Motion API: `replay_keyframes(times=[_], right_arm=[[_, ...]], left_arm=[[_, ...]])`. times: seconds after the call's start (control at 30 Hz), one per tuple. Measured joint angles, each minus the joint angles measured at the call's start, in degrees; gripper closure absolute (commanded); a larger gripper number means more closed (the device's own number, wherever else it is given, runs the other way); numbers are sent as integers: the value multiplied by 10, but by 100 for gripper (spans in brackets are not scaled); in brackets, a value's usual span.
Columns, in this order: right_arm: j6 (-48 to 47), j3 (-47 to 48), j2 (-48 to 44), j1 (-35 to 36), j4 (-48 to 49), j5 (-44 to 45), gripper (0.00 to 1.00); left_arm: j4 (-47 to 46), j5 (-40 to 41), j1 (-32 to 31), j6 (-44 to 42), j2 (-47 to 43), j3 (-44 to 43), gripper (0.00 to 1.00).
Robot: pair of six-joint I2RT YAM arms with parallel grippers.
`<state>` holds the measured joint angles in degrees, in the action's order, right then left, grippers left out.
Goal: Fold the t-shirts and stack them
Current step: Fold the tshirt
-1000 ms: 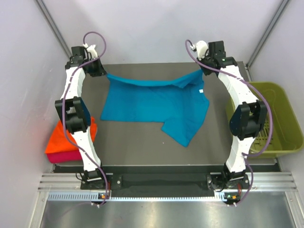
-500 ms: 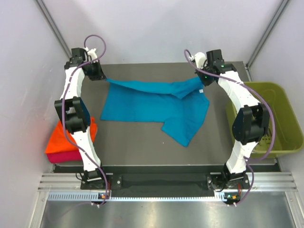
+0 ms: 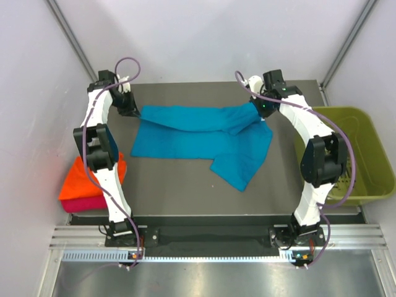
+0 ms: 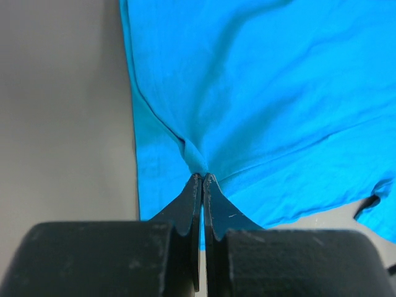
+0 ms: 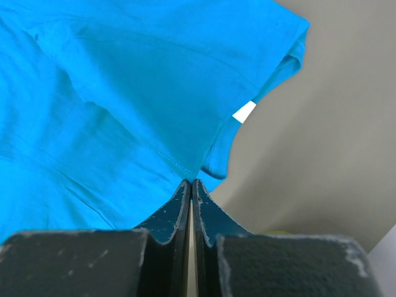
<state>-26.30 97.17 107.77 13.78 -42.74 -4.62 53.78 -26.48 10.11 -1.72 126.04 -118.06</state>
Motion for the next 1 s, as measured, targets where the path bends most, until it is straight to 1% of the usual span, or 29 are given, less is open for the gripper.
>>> replay_keyframes(times=[0.03,0.07,0.1,0.13,0.17,0.27,0.33,0.47,0.57,0.63,0.73,0.8,0.9,1.0], right_arm=[[0,0,2,0,-1,0,100],[0,0,3,0,-1,0,100],[0,-1,4,0,-1,0,100],[0,-4,4,0,-1,2,100],[0,-7,4,0,-1,4,97],[1,-15,4,2,-1,15,88],[0,-15,4,3,0,23,87],[0,-15,4,5,4,47,71],[-1,-11,4,5,4,63,67],[0,-2,6,5,6,71,66],[0,16,6,9,9,65,63],[-2,24,6,19,12,52,60],[-7,26,11,43,10,19,60],[-10,38,38,65,0,-26,60]], left_arm=[[7,2,0,0,4,0,99],[14,3,1,0,8,0,96],[20,4,2,0,11,0,87],[26,5,3,-2,16,0,85],[32,6,4,-1,19,0,82],[38,26,8,2,20,1,79],[35,45,10,3,19,0,78],[26,78,12,6,18,-8,75],[19,89,13,21,17,-37,75],[6,88,11,31,16,-55,74],[-11,79,2,37,10,-63,75],[-15,65,-12,44,9,-63,76],[-20,39,-44,57,10,-47,78],[-23,15,-74,70,18,-31,80]])
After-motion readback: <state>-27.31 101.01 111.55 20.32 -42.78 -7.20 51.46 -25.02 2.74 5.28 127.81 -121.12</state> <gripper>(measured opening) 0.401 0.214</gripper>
